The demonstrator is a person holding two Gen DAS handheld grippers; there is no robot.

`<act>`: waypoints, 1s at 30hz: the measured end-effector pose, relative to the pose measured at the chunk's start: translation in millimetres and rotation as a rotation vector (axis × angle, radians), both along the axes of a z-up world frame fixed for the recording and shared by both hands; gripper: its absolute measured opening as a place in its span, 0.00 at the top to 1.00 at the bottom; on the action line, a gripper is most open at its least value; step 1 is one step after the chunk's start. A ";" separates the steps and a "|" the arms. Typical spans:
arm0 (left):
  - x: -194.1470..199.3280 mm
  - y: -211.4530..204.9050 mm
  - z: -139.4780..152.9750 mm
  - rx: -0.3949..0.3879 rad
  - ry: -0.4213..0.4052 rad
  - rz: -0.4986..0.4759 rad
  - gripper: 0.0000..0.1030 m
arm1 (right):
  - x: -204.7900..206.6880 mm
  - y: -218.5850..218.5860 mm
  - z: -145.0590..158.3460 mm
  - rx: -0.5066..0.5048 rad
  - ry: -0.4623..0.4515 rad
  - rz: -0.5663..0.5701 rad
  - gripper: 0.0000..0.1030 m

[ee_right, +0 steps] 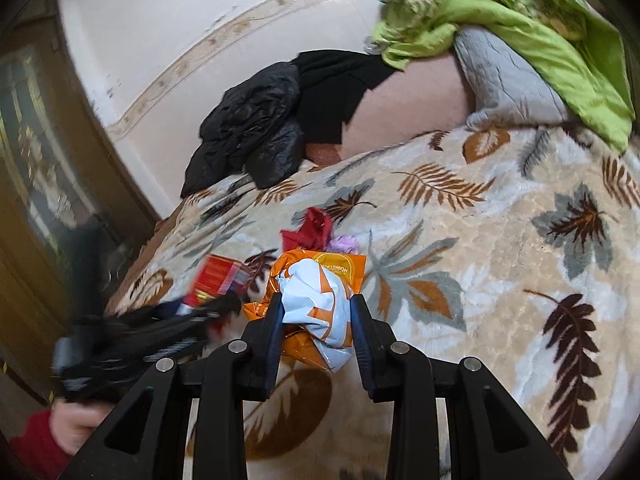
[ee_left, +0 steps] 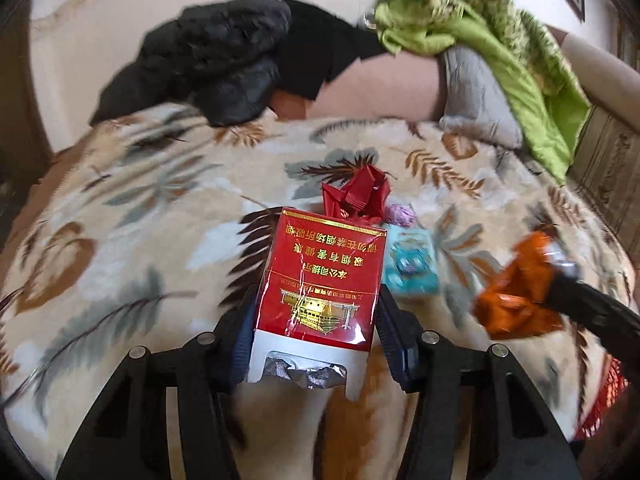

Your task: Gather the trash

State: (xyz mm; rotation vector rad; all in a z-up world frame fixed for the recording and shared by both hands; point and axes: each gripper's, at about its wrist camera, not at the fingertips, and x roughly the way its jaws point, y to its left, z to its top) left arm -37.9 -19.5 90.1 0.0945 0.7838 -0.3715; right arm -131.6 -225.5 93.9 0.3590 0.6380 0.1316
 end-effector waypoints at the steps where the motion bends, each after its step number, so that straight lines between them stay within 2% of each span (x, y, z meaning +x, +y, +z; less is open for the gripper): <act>1: -15.0 7.6 5.2 -0.006 -0.016 0.005 0.47 | -5.5 2.6 -0.7 -0.006 0.003 0.010 0.67; 6: -79.9 37.1 10.0 -0.007 -0.084 0.088 0.47 | -37.3 13.6 -1.3 -0.025 0.001 0.048 0.67; 9: -99.7 43.3 5.1 -0.026 -0.110 0.151 0.47 | -50.8 14.1 1.3 -0.021 -0.012 0.043 0.67; 14: -106.0 61.9 1.2 -0.051 -0.107 0.204 0.47 | -61.3 26.4 4.3 -0.057 -0.023 0.058 0.67; 18: -105.9 69.5 -3.6 -0.040 -0.102 0.244 0.47 | -59.2 27.7 2.7 -0.059 -0.017 0.054 0.67; 30: -112.0 52.0 -7.8 0.056 -0.167 0.242 0.46 | -57.2 30.9 1.2 -0.071 -0.004 0.062 0.67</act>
